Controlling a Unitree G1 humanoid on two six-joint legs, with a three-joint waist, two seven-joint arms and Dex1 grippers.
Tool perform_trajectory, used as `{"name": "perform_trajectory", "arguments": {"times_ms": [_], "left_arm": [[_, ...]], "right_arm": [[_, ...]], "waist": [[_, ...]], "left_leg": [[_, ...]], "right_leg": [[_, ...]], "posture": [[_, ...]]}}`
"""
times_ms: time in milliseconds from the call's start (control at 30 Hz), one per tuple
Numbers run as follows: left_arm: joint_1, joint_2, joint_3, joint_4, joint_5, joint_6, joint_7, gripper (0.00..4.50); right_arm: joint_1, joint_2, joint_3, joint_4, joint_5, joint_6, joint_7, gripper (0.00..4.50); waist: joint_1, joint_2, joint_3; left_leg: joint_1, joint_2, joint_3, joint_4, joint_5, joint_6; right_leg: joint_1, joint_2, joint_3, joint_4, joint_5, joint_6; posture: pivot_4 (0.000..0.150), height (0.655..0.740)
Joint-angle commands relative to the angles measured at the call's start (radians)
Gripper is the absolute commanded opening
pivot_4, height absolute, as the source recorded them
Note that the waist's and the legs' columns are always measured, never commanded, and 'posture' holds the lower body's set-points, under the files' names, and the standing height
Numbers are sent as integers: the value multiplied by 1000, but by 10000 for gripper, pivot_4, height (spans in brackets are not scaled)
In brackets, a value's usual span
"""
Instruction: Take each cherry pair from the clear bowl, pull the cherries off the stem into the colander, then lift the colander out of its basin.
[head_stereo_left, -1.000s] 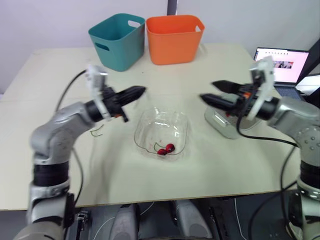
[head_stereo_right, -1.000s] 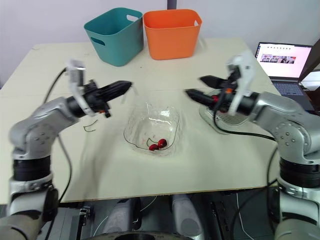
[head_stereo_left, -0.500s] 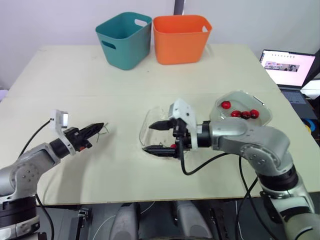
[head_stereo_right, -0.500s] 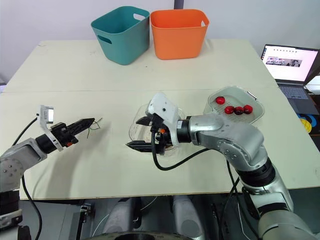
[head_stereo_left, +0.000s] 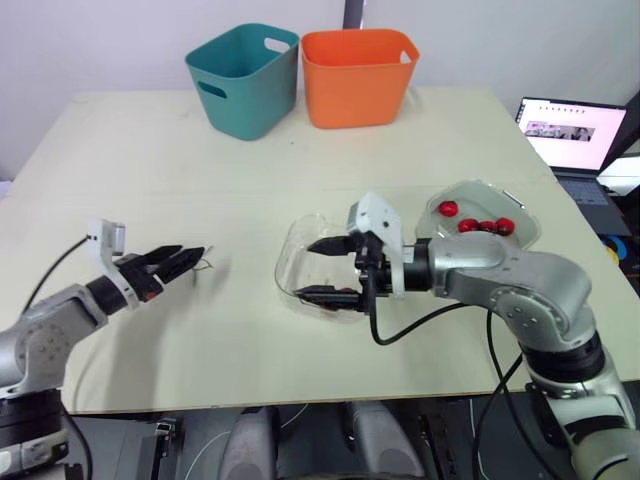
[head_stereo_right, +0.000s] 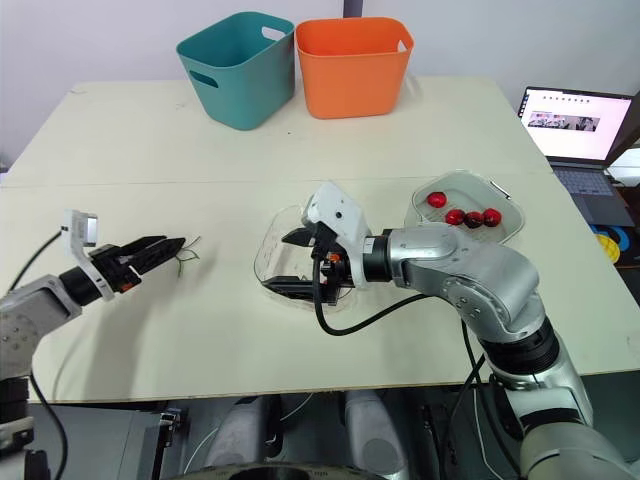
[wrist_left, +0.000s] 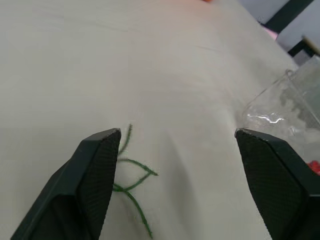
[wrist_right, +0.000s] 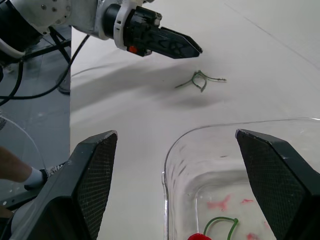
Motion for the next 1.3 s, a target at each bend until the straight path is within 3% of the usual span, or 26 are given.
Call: {"name": "perform_trajectory", "arguments": {"times_ms": [33, 167, 267, 333, 567, 867, 1000, 1300], "left_arm": [[-47, 75, 9, -27, 30, -41, -50, 38746], [-100, 160, -14, -70, 33, -41, -117, 38746], [-141, 246, -56, -152, 7, -1, -202, 44766], [-151, 284, -83, -194, 1, 11, -239, 44766], [-205, 394, -185, -386, -45, 45, -370, 44766], [-235, 302, -278, -546, -77, 75, -272, 44766], [-194, 285, -311, -616, -89, 80, -258, 44766], [-125, 201, -309, -712, -132, 70, -158, 44766]], "right_arm": [[-22, -21, -67, 6, 24, 5, 18, 40448], [-61, -74, -118, 66, 38, 37, 50, 40448], [-153, -184, -87, 146, 11, 103, 119, 40448], [-206, -227, -57, 190, -9, 112, 166, 40448], [-467, -286, 250, 343, -236, 32, 413, 40448], [-590, -253, 499, 305, -362, 53, 599, 40448], [-618, -185, 600, 386, -471, -7, 622, 40448], [-618, -103, 676, 515, -599, -79, 703, 40448]], "waist": [[0, 0, 0], [0, 0, 0], [0, 0, 0], [1, 0, 0], [-3, 1, 1], [-4, 1, 1], [-3, 1, 1], [0, 1, 1]], "left_leg": [[0, 0, 0, 0, 0, 0], [-2, 0, 1, 0, 0, 0], [-8, 0, 3, 1, 0, 0], [-11, -1, 6, 0, 0, 0], [-11, -1, 10, -2, 0, 0], [-11, 1, 7, 1, 0, 1], [-10, 1, 7, 3, 0, 1], [-9, 1, 6, 4, 0, 0]], "right_leg": [[0, 0, 0, 0, 0, 0], [-1, -2, 0, -1, 0, 0], [-7, -5, -1, 0, 0, 0], [-13, -8, -1, 0, 0, 0], [-16, -5, -2, 1, 0, 1], [-16, -1, -1, 5, 1, 1], [-16, 0, -1, 9, 1, 0], [-16, 0, -1, 12, 1, 0]], "posture": [[1500, 7400], [1500, 7400], [1500, 7400], [1500, 7400], [1500, 7400], [1500, 7400], [1500, 7400], [1500, 7400]]}}
